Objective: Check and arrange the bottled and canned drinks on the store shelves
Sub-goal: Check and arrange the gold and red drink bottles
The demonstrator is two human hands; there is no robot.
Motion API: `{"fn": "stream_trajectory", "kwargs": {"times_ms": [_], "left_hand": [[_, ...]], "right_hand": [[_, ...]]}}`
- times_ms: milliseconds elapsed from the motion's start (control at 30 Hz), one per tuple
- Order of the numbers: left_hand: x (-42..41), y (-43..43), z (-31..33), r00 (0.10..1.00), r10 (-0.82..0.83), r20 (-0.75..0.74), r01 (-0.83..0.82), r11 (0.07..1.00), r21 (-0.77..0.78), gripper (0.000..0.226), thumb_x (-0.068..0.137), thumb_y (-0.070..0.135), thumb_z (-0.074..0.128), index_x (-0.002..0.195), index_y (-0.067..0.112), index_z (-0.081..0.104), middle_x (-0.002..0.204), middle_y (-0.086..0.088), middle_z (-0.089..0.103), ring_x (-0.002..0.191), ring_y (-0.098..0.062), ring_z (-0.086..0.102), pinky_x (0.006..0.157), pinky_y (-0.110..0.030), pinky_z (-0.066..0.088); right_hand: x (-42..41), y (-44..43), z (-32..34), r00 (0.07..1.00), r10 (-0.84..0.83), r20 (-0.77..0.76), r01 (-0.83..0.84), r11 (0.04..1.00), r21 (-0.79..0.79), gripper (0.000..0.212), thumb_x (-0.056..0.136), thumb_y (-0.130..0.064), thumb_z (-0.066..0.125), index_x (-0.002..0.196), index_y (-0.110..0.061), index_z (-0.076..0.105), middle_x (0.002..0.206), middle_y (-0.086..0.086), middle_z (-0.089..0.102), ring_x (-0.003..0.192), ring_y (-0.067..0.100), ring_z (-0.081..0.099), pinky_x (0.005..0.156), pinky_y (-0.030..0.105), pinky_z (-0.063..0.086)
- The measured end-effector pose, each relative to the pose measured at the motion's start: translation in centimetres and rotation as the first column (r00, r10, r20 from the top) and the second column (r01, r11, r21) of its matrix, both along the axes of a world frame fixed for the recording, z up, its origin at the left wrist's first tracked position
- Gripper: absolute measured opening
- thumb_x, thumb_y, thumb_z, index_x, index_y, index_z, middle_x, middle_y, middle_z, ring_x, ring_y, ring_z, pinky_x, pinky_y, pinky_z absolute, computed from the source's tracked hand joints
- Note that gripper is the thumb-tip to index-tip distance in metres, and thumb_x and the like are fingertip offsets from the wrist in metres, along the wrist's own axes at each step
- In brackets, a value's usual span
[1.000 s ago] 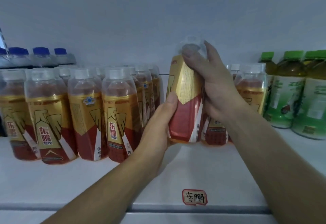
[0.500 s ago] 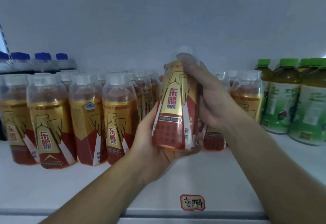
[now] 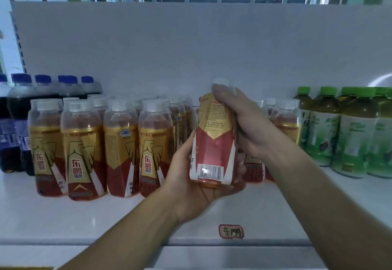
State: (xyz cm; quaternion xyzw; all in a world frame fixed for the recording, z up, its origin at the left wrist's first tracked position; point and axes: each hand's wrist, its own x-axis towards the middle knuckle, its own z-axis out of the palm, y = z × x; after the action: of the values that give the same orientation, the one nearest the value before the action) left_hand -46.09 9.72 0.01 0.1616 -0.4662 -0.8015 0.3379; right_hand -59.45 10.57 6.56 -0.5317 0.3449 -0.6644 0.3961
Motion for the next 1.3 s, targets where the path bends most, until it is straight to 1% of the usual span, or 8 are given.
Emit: {"fn": "stream_trajectory", "kwargs": {"times_ms": [267, 400, 533, 700, 867, 1000, 1133, 1300], "left_hand": [[0.5, 1.6, 1.1, 0.963, 0.267, -0.013, -0.260, 0.921, -0.290, 0.044, 0.079, 0.068, 0.043, 0.086, 0.041, 0.078, 0.097, 0.007, 0.078, 0.091, -0.012, 0.074, 0.092, -0.040, 0.054], [1.5, 1.9, 0.9, 0.993, 0.094, -0.077, -0.090, 0.994, 0.056, 0.064, 0.088, 0.068, 0.050, 0.117, 0.016, 0.072, 0.103, -0.013, 0.076, 0.082, -0.028, 0.074, 0.071, -0.040, 0.057], [2.7, 2.0, 0.5, 0.985, -0.059, -0.159, 0.104, 0.951, 0.290, 0.074, 0.088, 0.066, 0.055, 0.116, -0.001, 0.071, 0.106, -0.021, 0.070, 0.081, -0.031, 0.069, 0.070, -0.040, 0.060], [3.9, 2.5, 1.1, 0.999, 0.038, 0.021, -0.035, 0.988, -0.152, 0.067, 0.090, 0.068, 0.043, 0.125, 0.016, 0.067, 0.118, -0.013, 0.071, 0.103, -0.032, 0.071, 0.087, -0.049, 0.056], [5.4, 1.2, 1.0, 0.950, 0.271, 0.155, -0.046, 0.612, -0.789, 0.053, 0.077, 0.024, 0.080, 0.121, 0.034, 0.051, 0.098, 0.021, 0.071, 0.092, 0.007, 0.067, 0.072, -0.009, 0.052], [5.5, -0.8, 0.7, 0.957, 0.287, -0.042, -0.170, 0.438, -0.883, 0.073, 0.073, 0.007, 0.086, 0.135, 0.009, 0.047, 0.125, -0.004, 0.064, 0.118, -0.015, 0.062, 0.091, -0.025, 0.053], [5.5, -1.2, 1.3, 0.959, 0.273, -0.076, -0.179, 0.377, -0.909, 0.071, 0.076, 0.020, 0.086, 0.134, 0.001, 0.049, 0.127, -0.008, 0.063, 0.122, -0.024, 0.059, 0.101, -0.040, 0.051], [5.9, 0.3, 1.3, 0.971, 0.233, -0.047, -0.142, 0.413, -0.899, 0.082, 0.072, 0.017, 0.087, 0.138, 0.036, 0.042, 0.128, 0.017, 0.060, 0.116, -0.007, 0.063, 0.087, -0.024, 0.056]], "right_hand": [[1.9, 2.5, 0.7, 0.913, -0.355, -0.199, 0.324, 0.930, -0.174, 0.059, 0.084, -0.033, 0.080, 0.135, -0.024, 0.051, 0.106, -0.003, 0.073, 0.090, 0.011, 0.074, 0.077, 0.029, 0.059], [2.4, 3.7, 0.2, 0.917, -0.254, -0.307, 0.290, 0.954, 0.079, 0.100, 0.067, -0.057, 0.077, 0.152, -0.034, 0.031, 0.121, 0.002, 0.067, 0.096, 0.019, 0.074, 0.087, 0.037, 0.060], [3.0, 4.5, -0.5, 0.973, -0.123, -0.193, 0.165, 0.962, 0.218, 0.068, 0.076, -0.048, 0.076, 0.130, -0.011, 0.057, 0.093, 0.007, 0.077, 0.080, 0.023, 0.075, 0.062, 0.028, 0.057], [3.7, 6.1, -0.6, 0.984, -0.139, -0.108, 0.147, 0.987, 0.071, 0.059, 0.071, -0.029, 0.080, 0.125, -0.013, 0.060, 0.090, 0.003, 0.077, 0.080, 0.021, 0.076, 0.065, 0.030, 0.059], [4.6, 8.3, -1.2, 0.783, -0.383, -0.490, 0.226, 0.909, -0.351, 0.073, 0.067, -0.027, 0.088, 0.130, -0.036, 0.053, 0.116, -0.015, 0.069, 0.108, 0.007, 0.068, 0.091, 0.026, 0.058], [4.6, 8.8, -3.0, 0.656, -0.540, -0.528, 0.121, 0.765, -0.633, 0.093, 0.065, -0.029, 0.090, 0.133, -0.065, 0.038, 0.129, -0.037, 0.053, 0.125, -0.004, 0.054, 0.099, 0.013, 0.045], [4.6, 9.0, -3.7, 0.594, -0.665, -0.452, 0.073, 0.604, -0.793, 0.088, 0.071, -0.030, 0.084, 0.142, -0.052, 0.036, 0.134, -0.035, 0.049, 0.124, -0.002, 0.054, 0.101, 0.014, 0.043], [4.4, 9.6, -3.0, 0.698, -0.604, -0.385, 0.238, 0.703, -0.670, 0.083, 0.063, -0.034, 0.089, 0.132, -0.046, 0.046, 0.123, -0.023, 0.063, 0.114, 0.006, 0.065, 0.089, 0.022, 0.055]]}}
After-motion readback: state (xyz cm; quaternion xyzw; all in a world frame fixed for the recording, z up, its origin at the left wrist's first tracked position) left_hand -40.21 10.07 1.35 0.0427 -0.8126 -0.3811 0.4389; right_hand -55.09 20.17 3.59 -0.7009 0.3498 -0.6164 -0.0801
